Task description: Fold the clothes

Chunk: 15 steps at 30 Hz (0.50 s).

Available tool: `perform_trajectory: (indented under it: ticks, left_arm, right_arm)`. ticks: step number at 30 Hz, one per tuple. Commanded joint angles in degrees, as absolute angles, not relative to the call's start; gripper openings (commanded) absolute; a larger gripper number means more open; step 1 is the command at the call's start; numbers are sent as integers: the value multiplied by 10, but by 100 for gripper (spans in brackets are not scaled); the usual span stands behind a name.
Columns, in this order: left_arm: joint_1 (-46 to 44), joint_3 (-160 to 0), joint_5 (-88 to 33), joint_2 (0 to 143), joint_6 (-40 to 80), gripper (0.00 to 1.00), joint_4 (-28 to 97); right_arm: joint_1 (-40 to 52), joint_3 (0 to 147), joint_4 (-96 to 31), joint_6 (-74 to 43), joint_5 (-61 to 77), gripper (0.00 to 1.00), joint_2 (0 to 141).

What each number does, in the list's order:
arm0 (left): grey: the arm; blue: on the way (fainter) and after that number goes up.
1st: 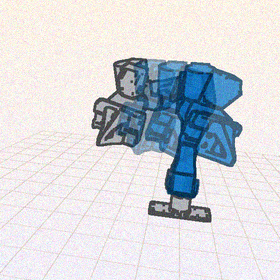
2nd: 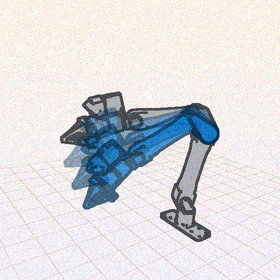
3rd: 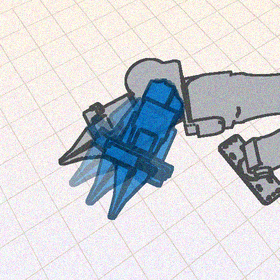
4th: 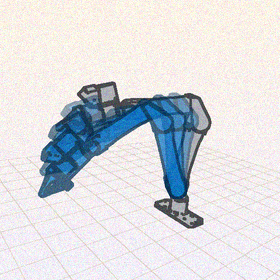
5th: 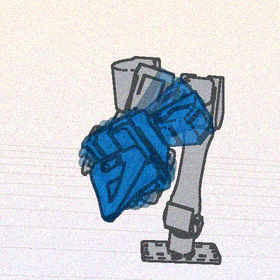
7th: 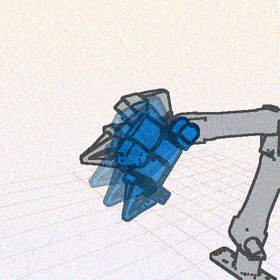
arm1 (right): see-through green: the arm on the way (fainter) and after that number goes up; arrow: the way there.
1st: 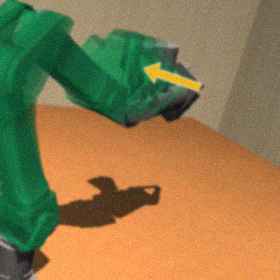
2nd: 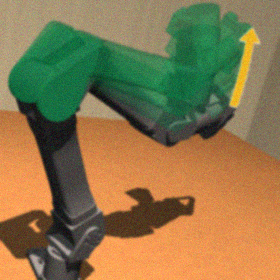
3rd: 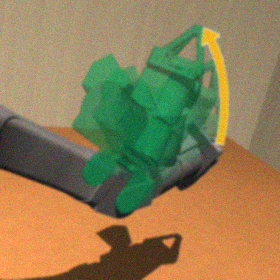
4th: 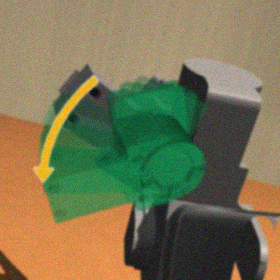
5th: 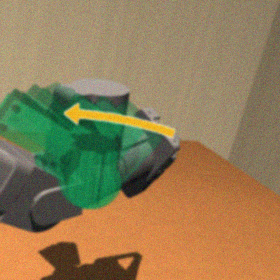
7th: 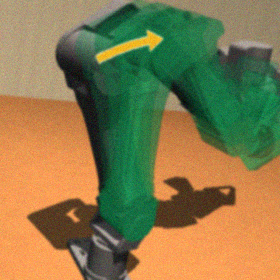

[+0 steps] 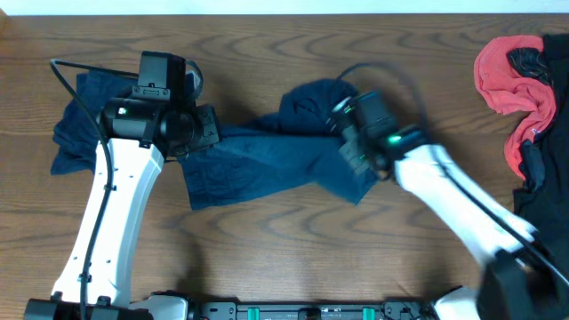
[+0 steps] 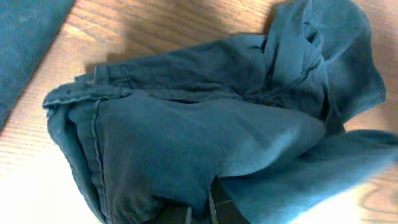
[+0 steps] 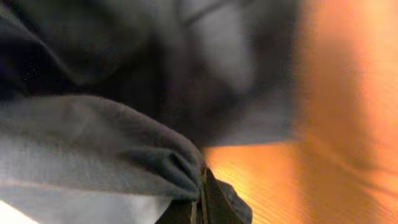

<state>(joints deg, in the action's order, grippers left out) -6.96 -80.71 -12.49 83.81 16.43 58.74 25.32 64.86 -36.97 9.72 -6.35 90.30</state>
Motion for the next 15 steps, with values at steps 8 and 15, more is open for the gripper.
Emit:
perform_trajectory:
  ticks: [8, 15]
  left_arm:
    - [-68, -872, -115, 772, 125, 6, 606]
    - [-68, -945, -186, 670, 95, 6, 621]
  right_arm:
    - [157, 836, -495, 39, -140, 1, 728]
    - [149, 946, -557, 34, -213, 1, 666]
